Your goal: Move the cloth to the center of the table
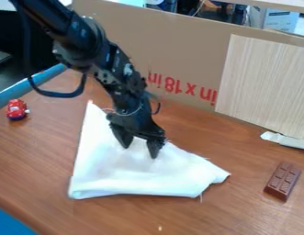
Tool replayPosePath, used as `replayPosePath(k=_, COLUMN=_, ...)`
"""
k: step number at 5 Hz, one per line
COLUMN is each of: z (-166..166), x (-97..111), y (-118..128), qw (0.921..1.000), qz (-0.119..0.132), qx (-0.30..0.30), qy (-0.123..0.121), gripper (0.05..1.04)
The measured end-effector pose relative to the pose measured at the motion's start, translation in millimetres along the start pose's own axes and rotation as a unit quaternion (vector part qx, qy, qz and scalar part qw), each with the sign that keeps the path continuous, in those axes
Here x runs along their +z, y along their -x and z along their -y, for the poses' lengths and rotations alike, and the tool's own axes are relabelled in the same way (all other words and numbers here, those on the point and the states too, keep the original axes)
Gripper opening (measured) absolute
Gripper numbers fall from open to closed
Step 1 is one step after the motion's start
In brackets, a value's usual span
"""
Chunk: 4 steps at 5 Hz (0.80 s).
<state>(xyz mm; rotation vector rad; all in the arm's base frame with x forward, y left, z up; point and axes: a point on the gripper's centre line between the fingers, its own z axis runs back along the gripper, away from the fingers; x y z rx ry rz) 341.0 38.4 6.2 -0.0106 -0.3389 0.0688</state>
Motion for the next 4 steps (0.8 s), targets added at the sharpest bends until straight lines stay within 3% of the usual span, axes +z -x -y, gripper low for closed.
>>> replayPosePath(k=2, z=-4, x=8, y=19, qw=0.9997, qz=-0.004, qx=-0.022, qy=0.006, gripper=0.999)
replayPosePath(k=4, z=-7, x=2, y=7, qw=0.9998, qz=0.012, qx=-0.005, qy=-0.012, gripper=1.001)
